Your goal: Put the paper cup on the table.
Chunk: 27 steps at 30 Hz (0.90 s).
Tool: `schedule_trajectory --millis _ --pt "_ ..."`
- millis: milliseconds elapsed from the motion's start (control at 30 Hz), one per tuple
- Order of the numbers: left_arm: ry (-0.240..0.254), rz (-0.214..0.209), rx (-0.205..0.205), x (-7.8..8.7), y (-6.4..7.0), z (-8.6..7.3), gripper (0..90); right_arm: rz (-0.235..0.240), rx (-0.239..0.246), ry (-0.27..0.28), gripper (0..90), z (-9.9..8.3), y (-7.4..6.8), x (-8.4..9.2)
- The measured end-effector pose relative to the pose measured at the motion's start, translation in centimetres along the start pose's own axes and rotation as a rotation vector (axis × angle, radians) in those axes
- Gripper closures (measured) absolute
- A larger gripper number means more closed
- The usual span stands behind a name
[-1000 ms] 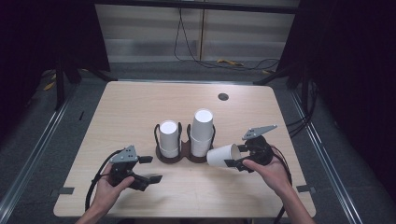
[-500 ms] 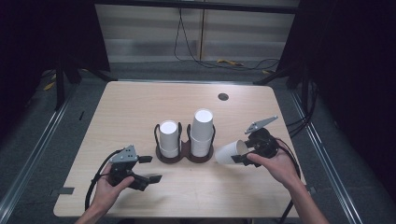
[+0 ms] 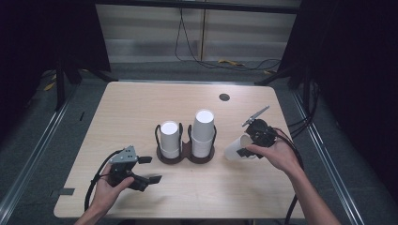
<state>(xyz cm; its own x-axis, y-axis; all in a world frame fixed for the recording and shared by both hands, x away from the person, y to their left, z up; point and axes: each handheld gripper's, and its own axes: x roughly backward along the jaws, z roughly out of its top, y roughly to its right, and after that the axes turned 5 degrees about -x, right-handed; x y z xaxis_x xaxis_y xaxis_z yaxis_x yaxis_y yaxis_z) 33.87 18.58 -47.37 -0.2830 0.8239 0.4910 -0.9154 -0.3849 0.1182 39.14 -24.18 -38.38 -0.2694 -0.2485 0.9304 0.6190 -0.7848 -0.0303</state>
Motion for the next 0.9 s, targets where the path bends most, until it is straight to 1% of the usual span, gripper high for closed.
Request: schedule_trajectory --millis 33,100,133,200,300,333,367,400,467,533,600,667,700,767,833,900 --pt "-0.005 0.000 -0.002 0.0 0.0 0.0 15.7 -0.014 0.001 -0.010 26.1 0.2 0.2 -0.1" --pt "-0.005 0.000 -0.001 -0.1 0.0 0.0 15.7 -0.023 -0.013 -0.025 26.0 0.5 0.7 -0.2" --pt "-0.004 -0.002 -0.001 -0.1 0.0 0.0 15.7 -0.040 -0.010 -0.040 26.0 0.8 1.0 -0.3" --pt "-0.008 -0.001 -0.005 -0.1 0.0 0.0 15.7 -0.055 -0.018 -0.061 26.0 1.1 1.4 -0.3" --pt "-0.005 -0.002 -0.003 -0.1 0.0 -0.1 15.7 -0.074 -0.014 -0.090 25.9 1.5 1.8 -0.5" --pt "-0.006 -0.003 -0.003 -0.1 0.0 -0.1 15.7 -0.079 -0.020 -0.104 25.8 1.6 1.9 -0.5" --pt "-0.007 -0.003 -0.002 -0.1 0.0 -0.1 15.7 -0.089 -0.010 -0.110 25.7 1.8 2.0 -0.6" --pt "-0.007 -0.004 -0.004 -0.1 0.0 -0.1 15.7 -0.095 -0.012 -0.117 25.7 1.9 2.0 -0.7" --pt "-0.006 -0.012 -0.003 -0.2 0.0 -0.1 15.7 -0.123 -0.006 -0.138 25.3 2.3 2.0 -1.0" --pt "-0.009 -0.011 -0.006 -0.2 0.0 -0.1 15.7 -0.124 -0.006 -0.152 25.2 2.7 1.9 -1.2" --pt "-0.008 -0.013 -0.008 -0.2 0.0 -0.1 15.7 -0.139 -0.001 -0.168 25.1 2.9 1.8 -1.6" --pt "-0.007 -0.011 -0.007 -0.2 0.0 -0.1 15.7 -0.147 -0.007 -0.186 24.3 2.9 1.9 -1.9" --pt "-0.009 -0.010 -0.004 -0.1 0.0 -0.2 15.7 -0.147 -0.001 -0.189 23.9 3.0 1.9 -2.0" --pt "-0.012 -0.009 -0.005 -0.2 0.0 -0.2 15.7 -0.149 -0.005 -0.195 22.0 3.0 1.9 -2.2" --pt "-0.013 -0.007 -0.007 -0.3 0.0 -0.2 15.7 -0.152 -0.016 -0.174 20.6 3.2 1.9 -2.4" --pt "-0.011 -0.009 -0.005 -0.3 0.1 -0.2 15.7 -0.161 -0.015 -0.164 19.3 3.3 1.9 -2.7"
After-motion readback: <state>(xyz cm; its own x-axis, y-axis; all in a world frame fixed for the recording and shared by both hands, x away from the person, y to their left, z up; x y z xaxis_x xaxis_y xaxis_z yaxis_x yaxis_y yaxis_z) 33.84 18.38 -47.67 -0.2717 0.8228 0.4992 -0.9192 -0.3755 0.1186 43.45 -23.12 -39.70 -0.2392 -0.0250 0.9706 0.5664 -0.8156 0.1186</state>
